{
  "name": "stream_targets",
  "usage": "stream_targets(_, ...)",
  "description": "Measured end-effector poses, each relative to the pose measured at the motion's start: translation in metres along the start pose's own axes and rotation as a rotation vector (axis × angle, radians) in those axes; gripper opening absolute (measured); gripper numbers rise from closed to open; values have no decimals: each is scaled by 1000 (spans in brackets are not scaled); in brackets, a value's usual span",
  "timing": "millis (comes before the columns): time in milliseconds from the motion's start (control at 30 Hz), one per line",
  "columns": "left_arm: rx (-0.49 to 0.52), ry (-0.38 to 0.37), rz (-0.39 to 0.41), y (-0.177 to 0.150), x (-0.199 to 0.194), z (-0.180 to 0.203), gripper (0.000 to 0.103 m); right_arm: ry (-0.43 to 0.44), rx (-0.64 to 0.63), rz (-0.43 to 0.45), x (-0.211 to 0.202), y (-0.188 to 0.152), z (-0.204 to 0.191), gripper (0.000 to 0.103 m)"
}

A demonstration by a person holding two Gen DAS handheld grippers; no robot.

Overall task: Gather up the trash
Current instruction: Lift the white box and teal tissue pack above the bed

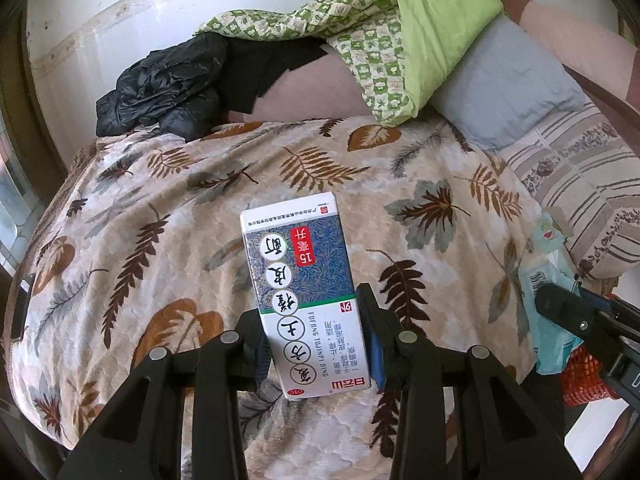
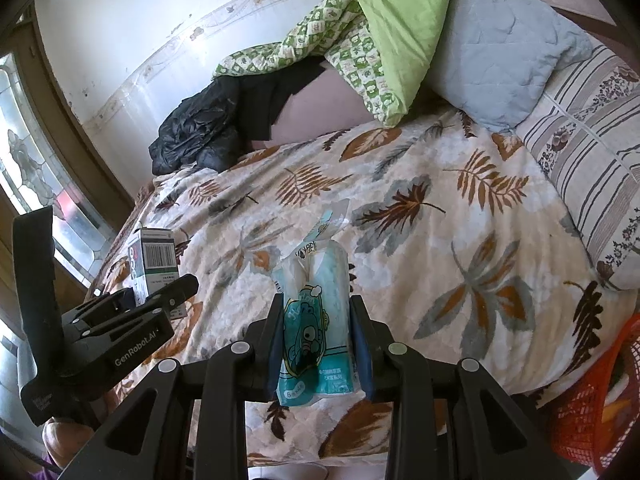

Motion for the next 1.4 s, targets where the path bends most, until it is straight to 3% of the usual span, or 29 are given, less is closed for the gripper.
stream_targets(1400, 110, -73, 8, -3, -5, 38, 37, -81, 91, 45, -29, -12, 49, 34)
Point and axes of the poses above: each gripper's, at about its wrist camera, not at the fingertips, and x roughly the way its jaws point, z to its right, y to its top, the point moved 3 cm from there along x, roughly the way its jaws point, and after that the axes turned 6 degrees about x, right-handed, at the moved point
